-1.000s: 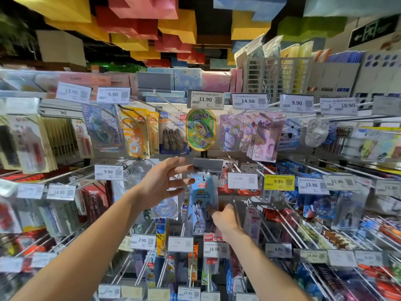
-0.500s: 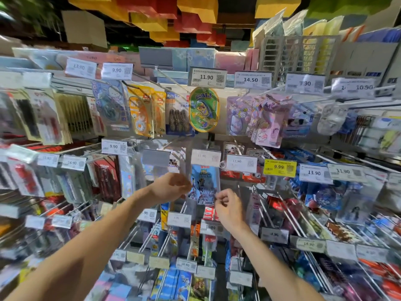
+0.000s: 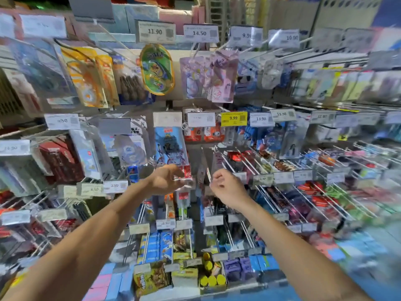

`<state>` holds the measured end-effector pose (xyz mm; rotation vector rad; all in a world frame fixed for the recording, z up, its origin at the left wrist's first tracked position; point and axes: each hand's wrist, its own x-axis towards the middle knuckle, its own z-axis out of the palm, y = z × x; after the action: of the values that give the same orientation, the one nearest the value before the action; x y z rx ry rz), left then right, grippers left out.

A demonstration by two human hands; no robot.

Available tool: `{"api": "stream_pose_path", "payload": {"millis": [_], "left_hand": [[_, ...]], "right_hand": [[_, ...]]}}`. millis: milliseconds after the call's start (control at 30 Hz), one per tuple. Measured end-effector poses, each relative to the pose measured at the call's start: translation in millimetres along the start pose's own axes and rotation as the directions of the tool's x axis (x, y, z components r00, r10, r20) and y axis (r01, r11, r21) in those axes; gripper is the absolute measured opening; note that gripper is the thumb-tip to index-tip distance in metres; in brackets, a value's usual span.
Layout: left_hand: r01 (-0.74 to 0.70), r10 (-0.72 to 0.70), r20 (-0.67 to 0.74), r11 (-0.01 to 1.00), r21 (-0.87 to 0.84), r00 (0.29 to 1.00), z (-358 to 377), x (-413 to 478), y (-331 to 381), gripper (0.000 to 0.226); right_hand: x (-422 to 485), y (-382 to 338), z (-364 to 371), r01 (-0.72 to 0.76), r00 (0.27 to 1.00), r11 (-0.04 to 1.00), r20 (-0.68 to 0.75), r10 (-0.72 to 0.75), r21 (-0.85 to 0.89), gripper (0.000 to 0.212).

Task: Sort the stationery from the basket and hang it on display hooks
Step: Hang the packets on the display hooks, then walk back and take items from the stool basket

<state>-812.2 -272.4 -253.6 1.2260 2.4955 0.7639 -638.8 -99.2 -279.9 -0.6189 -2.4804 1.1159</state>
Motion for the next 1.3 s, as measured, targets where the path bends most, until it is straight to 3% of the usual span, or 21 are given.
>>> {"api": "stream_pose_path", "payload": {"millis": [100, 233, 333, 500, 567, 600, 633, 700, 800, 933, 1033, 1133, 1200, 1300], "left_hand": [[-0.054, 0.060, 0.099, 0.997, -0.060, 0.993, 18, -13, 7, 0.047], [-0.114, 0.127, 0.231, 0.991, -0.069, 0.965, 53, -41, 11, 0.049], [-0.180, 0.204, 0.251, 0.977, -0.116, 0.946, 81, -56, 12, 0.089], [-0.297, 0.308, 0.518, 0.949, -0.107, 0.798, 152, -112, 65, 0.052], [-0.360, 0.368, 0.580, 0.923, -0.135, 0.727, 189, -137, 98, 0.042], [-0.392, 0.411, 0.588, 0.905, -0.168, 0.697, 211, -151, 116, 0.027], [-0.434, 0.457, 0.608, 0.879, -0.197, 0.649, 234, -164, 136, 0.020], [-0.491, 0.507, 0.668, 0.839, -0.235, 0.545, 279, -201, 181, 0.029], [-0.537, 0.586, 0.718, 0.769, -0.348, 0.375, 343, -279, 253, 0.045], [-0.675, 0.647, 0.760, 0.590, -0.442, 0.068, 407, -412, 347, 0.041], [-0.736, 0.630, 0.757, 0.429, -0.523, -0.171, 444, -516, 409, 0.048], [-0.720, 0.552, 0.776, 0.400, -0.568, -0.306, 478, -612, 456, 0.043], [-0.710, 0.536, 0.744, 0.333, -0.620, -0.399, 496, -668, 481, 0.052], [-0.722, 0.511, 0.713, 0.232, -0.652, -0.480, 518, -744, 511, 0.050]], "right_hand": [[-42, 6, 5, -0.082, 0.992, 0.996, -0.095, 0.084, 0.019, 0.029], [-112, 20, 22, -0.207, 0.965, 0.978, -0.165, 0.202, -0.012, 0.037], [-162, 27, 34, -0.292, 0.925, 0.954, -0.233, 0.301, 0.073, 0.033], [-303, 52, 33, -0.468, 0.774, 0.867, -0.393, 0.496, 0.171, 0.029], [-361, 58, 23, -0.536, 0.687, 0.822, -0.465, 0.558, 0.194, 0.026], [-391, 61, 16, -0.567, 0.640, 0.797, -0.500, 0.584, 0.205, 0.022], [-422, 66, 11, -0.596, 0.591, 0.772, -0.530, 0.608, 0.220, 0.019], [-489, 72, 0, -0.665, 0.487, 0.702, -0.565, 0.666, 0.255, 0.017], [-598, 73, -10, -0.717, 0.228, 0.564, -0.627, 0.745, 0.409, 0.028], [-746, 67, -18, -0.708, -0.064, 0.434, -0.663, 0.746, 0.557, 0.025], [-860, 55, -19, -0.694, -0.209, 0.339, -0.628, 0.749, 0.635, 0.030], [-963, 34, -14, -0.624, -0.355, 0.260, -0.564, 0.745, 0.736, 0.038], [-1018, 16, -12, -0.585, -0.443, 0.201, -0.517, 0.732, 0.786, 0.031], [-1082, -11, -9, -0.512, -0.560, 0.178, -0.483, 0.673, 0.840, 0.027]]}}
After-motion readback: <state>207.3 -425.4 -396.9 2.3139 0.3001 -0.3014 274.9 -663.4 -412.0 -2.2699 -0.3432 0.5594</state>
